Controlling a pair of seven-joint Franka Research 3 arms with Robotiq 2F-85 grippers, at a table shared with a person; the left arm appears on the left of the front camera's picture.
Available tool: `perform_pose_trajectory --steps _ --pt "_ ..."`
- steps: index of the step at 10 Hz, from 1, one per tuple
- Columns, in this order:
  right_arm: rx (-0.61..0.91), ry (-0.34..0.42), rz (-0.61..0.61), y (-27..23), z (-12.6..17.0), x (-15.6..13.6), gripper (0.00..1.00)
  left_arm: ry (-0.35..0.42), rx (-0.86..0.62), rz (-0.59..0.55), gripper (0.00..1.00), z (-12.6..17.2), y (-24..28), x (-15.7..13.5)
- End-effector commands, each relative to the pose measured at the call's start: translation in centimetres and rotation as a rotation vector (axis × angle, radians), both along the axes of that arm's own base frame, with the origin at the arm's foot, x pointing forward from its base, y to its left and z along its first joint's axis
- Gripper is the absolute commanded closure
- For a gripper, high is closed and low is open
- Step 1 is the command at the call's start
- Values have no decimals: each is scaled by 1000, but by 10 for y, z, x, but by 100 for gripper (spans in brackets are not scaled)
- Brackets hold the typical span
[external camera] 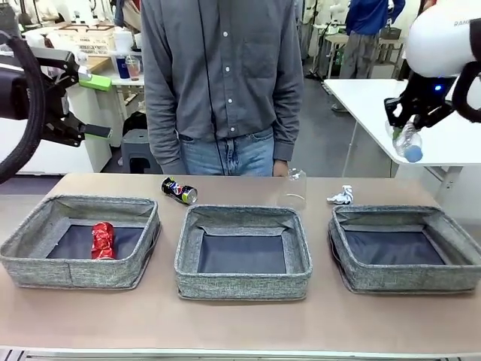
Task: Sort the waste into the appropriate baskets.
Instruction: Pick up the waste item pointed out by the person.
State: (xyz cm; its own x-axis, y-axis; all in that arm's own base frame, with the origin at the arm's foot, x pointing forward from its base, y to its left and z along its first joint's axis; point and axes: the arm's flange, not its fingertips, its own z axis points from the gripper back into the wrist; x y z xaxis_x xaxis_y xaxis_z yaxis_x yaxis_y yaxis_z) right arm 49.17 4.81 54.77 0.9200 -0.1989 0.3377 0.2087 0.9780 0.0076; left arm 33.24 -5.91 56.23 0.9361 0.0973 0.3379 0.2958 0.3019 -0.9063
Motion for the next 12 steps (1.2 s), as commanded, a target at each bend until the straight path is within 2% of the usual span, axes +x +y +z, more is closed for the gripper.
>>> perform_pose_trajectory --steps 1,2,5,6,7,8,9,10,11,12 --pt "-68 -72 -17 1 -31 -13 100 8 -8 -2 0 3 -1 -1" --pt "0 0 0 0 0 0 100 8 -8 -2 0 3 -1 -1" --pt "0 0 0 0 0 0 100 8 -8 -2 0 3 -1 -1" --pt "-7 -11 -5 4 -9 -7 78 8 -8 -2 0 3 -1 -1" --pt "126 55 -83 6 -7 -2 78 8 -8 -2 0 3 -1 -1" --pt "76 137 -207 27 10 4 78 8 -8 -2 0 3 -1 -1" --pt "120 151 -214 54 37 8 78 8 -8 -2 0 3 -1 -1" --pt "158 240 -299 89 64 11 78 8 -8 -2 0 3 -1 -1" --pt "97 331 -423 125 79 14 78 8 -8 -2 0 3 -1 -1" --pt "47 369 -479 163 90 15 78 8 -8 -2 0 3 -1 -1"
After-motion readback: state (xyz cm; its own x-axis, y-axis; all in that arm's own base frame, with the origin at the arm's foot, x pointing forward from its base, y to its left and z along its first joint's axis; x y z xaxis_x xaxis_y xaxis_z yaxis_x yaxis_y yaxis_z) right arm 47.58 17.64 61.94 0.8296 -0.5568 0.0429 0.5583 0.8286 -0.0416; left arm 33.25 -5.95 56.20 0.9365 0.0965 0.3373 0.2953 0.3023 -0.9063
